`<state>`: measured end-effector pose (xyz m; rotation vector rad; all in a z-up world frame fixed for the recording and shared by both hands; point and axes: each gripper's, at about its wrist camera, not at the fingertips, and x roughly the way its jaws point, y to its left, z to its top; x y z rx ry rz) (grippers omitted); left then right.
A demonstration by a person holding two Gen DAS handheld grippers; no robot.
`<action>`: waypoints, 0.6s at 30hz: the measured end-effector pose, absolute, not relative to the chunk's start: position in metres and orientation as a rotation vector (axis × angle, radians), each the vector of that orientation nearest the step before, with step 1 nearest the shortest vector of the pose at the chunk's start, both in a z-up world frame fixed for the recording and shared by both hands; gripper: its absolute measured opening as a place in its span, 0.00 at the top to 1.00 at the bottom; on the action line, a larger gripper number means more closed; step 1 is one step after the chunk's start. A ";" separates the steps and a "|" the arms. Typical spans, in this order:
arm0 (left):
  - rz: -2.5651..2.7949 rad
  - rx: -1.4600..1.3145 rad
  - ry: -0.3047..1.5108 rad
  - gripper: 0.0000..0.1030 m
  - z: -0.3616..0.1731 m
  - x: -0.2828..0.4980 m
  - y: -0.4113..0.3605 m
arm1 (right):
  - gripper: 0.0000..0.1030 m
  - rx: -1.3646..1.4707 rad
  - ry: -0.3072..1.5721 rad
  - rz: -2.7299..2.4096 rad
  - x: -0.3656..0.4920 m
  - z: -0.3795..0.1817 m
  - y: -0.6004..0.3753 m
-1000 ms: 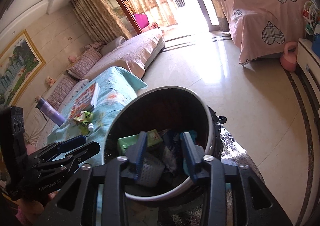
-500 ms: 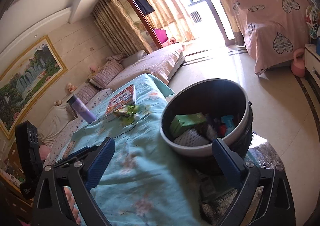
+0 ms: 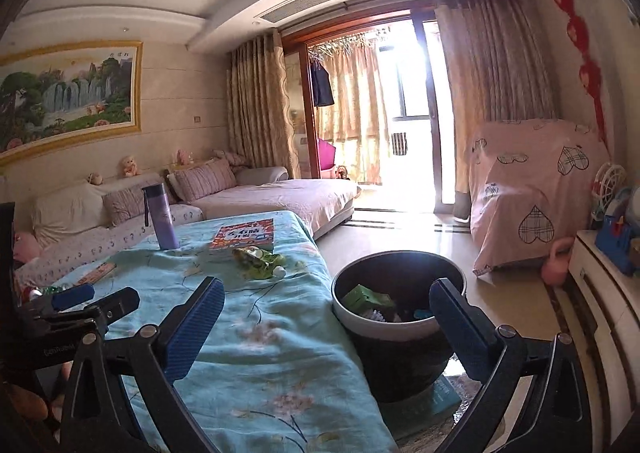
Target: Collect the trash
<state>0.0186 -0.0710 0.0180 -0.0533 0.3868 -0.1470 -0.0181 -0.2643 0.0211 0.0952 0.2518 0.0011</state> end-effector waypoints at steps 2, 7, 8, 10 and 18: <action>-0.129 -0.025 0.361 0.00 0.014 0.011 -0.070 | 0.00 0.109 0.266 0.003 -0.015 0.013 -0.264; -0.095 0.030 0.337 0.00 0.009 0.000 -0.067 | 0.00 0.117 0.296 0.004 -0.011 -0.003 -0.259; -0.089 0.038 0.339 0.00 0.008 -0.001 -0.067 | 0.00 0.114 0.300 0.001 -0.012 -0.005 -0.258; -0.086 0.038 0.344 0.00 0.007 -0.002 -0.066 | 0.00 0.115 0.309 0.005 -0.011 -0.009 -0.256; -0.069 0.020 0.335 0.00 0.007 -0.008 -0.060 | 0.00 0.102 0.324 0.021 -0.013 -0.016 -0.248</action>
